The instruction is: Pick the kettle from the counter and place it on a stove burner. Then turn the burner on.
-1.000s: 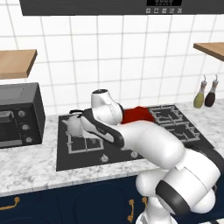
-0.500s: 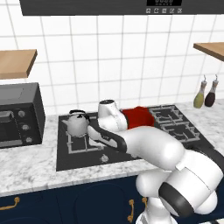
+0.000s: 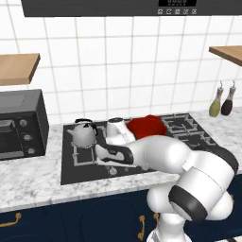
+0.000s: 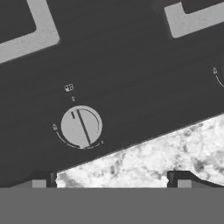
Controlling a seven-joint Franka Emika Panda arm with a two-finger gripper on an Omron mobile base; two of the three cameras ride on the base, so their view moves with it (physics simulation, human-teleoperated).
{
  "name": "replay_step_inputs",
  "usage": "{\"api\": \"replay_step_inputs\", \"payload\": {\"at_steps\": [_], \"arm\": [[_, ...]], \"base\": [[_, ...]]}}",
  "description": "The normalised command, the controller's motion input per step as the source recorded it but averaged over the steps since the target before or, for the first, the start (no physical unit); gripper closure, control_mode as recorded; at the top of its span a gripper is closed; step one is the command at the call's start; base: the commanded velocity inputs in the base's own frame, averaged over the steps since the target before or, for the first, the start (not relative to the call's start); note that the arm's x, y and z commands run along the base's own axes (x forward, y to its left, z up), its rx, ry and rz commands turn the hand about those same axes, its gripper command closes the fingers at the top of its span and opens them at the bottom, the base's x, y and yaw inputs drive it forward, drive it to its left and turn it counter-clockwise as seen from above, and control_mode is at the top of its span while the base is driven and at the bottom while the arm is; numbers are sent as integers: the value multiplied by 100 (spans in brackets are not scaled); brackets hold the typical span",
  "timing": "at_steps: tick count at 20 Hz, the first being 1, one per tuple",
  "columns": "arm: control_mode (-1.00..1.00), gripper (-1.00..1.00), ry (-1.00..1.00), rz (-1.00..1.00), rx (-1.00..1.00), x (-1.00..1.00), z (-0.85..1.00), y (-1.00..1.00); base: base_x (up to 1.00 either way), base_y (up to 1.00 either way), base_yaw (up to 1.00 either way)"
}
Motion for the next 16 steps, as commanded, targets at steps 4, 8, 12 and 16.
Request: {"api": "replay_step_inputs", "payload": {"at_steps": [4,8,12,16], "arm": [[-100,-100,2,0,0,15,-33,11],[-100,-100,0,0,0,18,-28,12],[-100,-100,0,0,0,21,-26,11],[-100,-100,0,0,0,27,-26,12]], "base": [[0,0,0],[0,0,0],[0,0,0],[0,0,0]]}}
